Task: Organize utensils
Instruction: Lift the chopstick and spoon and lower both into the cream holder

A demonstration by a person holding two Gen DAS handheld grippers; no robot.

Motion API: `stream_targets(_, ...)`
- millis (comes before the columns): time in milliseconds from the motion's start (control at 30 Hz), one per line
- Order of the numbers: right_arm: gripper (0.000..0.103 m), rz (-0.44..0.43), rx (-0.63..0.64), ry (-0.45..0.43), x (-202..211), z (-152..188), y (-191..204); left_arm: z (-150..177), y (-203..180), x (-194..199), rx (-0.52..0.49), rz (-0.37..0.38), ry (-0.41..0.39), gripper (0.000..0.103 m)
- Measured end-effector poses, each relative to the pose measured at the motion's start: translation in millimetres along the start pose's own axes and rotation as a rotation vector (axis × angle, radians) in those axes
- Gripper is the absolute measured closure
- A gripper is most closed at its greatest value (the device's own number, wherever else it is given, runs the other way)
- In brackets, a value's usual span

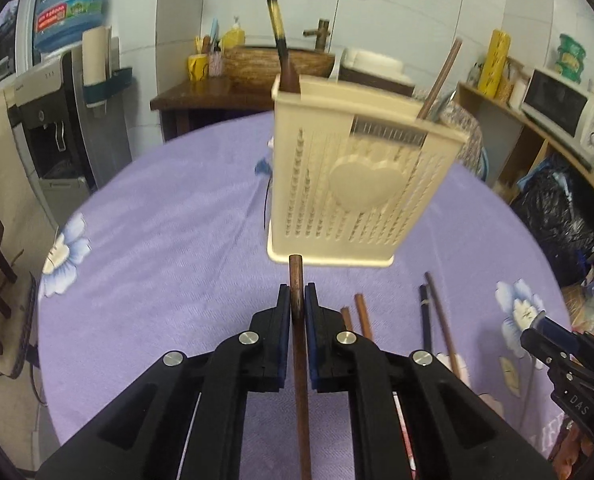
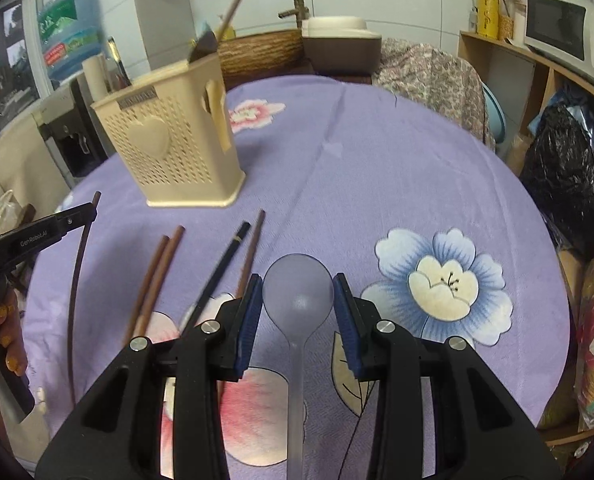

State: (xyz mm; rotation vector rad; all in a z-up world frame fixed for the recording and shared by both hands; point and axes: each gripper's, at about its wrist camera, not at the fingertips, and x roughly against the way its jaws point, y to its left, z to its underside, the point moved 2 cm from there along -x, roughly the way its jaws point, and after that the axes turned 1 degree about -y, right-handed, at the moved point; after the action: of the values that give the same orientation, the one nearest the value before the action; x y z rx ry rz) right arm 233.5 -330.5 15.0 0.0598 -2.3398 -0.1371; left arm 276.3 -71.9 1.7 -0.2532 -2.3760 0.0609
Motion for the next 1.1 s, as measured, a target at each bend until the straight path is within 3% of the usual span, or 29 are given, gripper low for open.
stream_targets(300, 0.066, -0.08, 0.006, -0.047, 33, -27, 5, -23, -3, 56, -0.041, 0.014, -0.143, 0.095)
stream_targets(1100, 0.066, -0.126, 0.041, -0.079, 38, -48, 11, -42, 12, 76, -0.016, 0.064, -0.195, 0.095)
